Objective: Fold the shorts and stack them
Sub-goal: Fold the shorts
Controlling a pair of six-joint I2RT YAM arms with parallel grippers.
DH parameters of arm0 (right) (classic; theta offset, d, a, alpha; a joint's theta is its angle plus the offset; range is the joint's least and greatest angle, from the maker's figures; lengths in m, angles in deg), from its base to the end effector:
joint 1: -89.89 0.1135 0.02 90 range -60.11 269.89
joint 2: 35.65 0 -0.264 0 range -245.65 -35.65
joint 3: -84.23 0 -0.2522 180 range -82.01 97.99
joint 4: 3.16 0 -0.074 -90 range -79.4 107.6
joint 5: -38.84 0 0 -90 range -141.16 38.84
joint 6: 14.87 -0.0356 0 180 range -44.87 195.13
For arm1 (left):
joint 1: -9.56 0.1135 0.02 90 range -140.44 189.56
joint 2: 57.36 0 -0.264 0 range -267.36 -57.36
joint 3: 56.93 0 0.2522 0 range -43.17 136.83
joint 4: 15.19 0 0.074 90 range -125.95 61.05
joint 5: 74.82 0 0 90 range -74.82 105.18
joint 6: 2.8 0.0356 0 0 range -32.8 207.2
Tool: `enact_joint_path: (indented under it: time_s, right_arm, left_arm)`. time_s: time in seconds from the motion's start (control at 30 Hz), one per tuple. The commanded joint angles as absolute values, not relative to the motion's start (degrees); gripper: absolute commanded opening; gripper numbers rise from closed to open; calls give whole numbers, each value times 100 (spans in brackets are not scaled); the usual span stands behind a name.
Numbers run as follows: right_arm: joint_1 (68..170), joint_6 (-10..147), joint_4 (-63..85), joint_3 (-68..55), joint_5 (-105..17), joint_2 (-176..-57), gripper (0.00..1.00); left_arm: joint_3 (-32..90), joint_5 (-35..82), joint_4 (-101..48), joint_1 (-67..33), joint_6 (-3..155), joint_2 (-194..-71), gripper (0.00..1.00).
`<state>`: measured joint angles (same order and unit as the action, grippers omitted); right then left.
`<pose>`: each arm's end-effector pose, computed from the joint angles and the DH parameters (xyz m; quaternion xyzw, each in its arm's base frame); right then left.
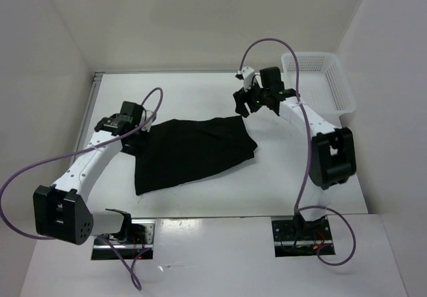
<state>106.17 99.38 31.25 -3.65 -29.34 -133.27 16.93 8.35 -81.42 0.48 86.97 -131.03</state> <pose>0.3689 0.1215 0.2823 -0.3833 0.8068 0.1422 0.4266 0.2400 -0.0341 0.2678 0.0630 0.9745 0.0413 0.2112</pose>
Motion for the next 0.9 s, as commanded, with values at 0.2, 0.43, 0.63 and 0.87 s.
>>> enact_joint_path:
  time_s: [0.2, 0.43, 0.63, 0.87]
  right_arm:
    - [10642, 8568, 2625, 473, -2866, -15148, 75]
    - [10642, 8401, 2694, 473, -2805, -15579, 56]
    - [10642, 7549, 2248, 465, -3989, -15579, 0]
    - [10527, 6283, 2098, 517, -5378, -15386, 0]
  left_arm:
    - [1054, 1315, -7739, -784, 8720, -13698, 63]
    - [588, 1290, -7141, -784, 8720, -14085, 64]
    - [158, 1019, -6631, -784, 8720, -14594, 64]
    - [-98, 710, -6165, -837, 8720, -14938, 64]
